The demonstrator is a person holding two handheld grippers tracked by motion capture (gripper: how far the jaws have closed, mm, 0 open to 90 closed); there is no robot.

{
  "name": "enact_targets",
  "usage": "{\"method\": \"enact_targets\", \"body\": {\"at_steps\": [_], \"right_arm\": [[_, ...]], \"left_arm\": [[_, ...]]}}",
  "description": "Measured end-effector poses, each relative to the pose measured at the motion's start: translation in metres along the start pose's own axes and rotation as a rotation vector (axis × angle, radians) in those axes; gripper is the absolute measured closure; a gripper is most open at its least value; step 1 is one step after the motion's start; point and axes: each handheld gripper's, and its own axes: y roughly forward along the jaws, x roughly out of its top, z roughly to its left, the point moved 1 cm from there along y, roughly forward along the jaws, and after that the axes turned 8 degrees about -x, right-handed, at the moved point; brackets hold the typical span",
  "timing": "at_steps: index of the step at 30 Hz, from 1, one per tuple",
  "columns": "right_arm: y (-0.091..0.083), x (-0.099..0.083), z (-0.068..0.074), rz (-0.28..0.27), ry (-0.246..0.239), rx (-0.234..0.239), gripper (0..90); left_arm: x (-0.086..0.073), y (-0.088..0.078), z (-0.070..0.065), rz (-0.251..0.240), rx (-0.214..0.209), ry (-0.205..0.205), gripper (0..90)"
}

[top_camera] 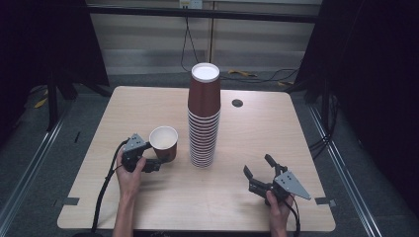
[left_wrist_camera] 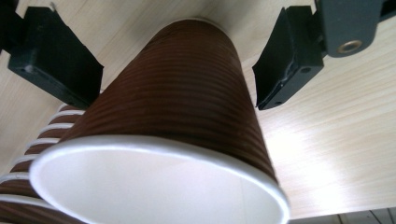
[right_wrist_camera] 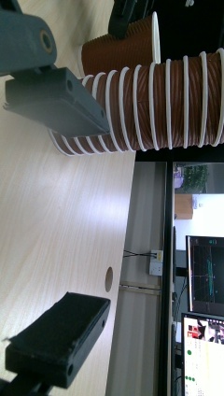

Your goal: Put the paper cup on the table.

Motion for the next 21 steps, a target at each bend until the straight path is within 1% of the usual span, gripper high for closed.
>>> {"method": "enact_targets", "body": {"at_steps": [1, 4, 6, 8, 9, 10, 11, 12, 14, 15, 16, 17, 18, 19, 20, 21], "right_arm": [[0.000, 0.000, 0.000, 0.000, 0.000, 0.001, 14.1], [0.000, 0.000, 0.000, 0.001, -0.001, -0.002, 14.1], [0.000, 0.000, 0.000, 0.002, -0.001, -0.001, 14.2], [0.000, 0.000, 0.000, 0.002, -0.001, -0.001, 14.1], [0.000, 0.000, 0.000, 0.002, -0.001, -0.001, 14.1], [0.000, 0.000, 0.000, 0.002, -0.001, -0.001, 14.1], [0.000, 0.000, 0.000, 0.001, -0.002, -0.001, 14.1], [0.000, 0.000, 0.000, 0.001, -0.002, -0.001, 14.1], [0.000, 0.000, 0.000, 0.001, -0.001, -0.001, 14.1], [0.000, 0.000, 0.000, 0.001, -0.001, -0.001, 14.1], [0.000, 0.000, 0.000, 0.001, -0.001, -0.001, 14.1], [0.000, 0.000, 0.000, 0.001, -0.002, -0.001, 14.1], [0.000, 0.000, 0.000, 0.001, -0.001, -0.001, 14.1], [0.000, 0.000, 0.000, 0.000, -0.002, -0.001, 14.1], [0.000, 0.000, 0.000, 0.001, -0.002, -0.001, 14.1], [0.000, 0.000, 0.000, 0.001, -0.002, -0.001, 14.1]], "left_arm": [[0.000, -0.001, -0.001, -0.007, 0.005, 0.007, 15.3], [-0.001, -0.007, -0.004, -0.049, 0.025, 0.001, 15.4], [-0.003, -0.010, -0.006, -0.068, 0.026, -0.003, 15.4], [-0.003, -0.013, -0.008, -0.064, 0.025, 0.004, 15.4], [-0.003, -0.015, -0.011, -0.087, 0.030, 0.009, 15.4], [-0.003, -0.017, -0.012, -0.106, 0.021, 0.015, 15.5], [-0.003, -0.018, -0.014, -0.113, 0.025, 0.016, 15.5], [-0.004, -0.020, -0.015, -0.123, 0.040, 0.017, 15.4], [-0.007, -0.024, -0.017, -0.135, 0.042, 0.015, 15.4], [-0.008, -0.025, -0.018, -0.137, 0.031, 0.008, 15.4], [-0.009, -0.026, -0.020, -0.140, 0.042, 0.018, 15.4], [-0.010, -0.029, -0.022, -0.151, 0.041, 0.021, 15.5], [-0.010, -0.029, -0.024, -0.176, 0.009, 0.003, 15.4], [-0.011, -0.031, -0.027, -0.173, 0.026, -0.006, 15.5], [-0.011, -0.032, -0.029, -0.175, 0.013, 0.004, 15.4], [-0.012, -0.033, -0.034, -0.178, 0.016, 0.018, 15.5]]}}
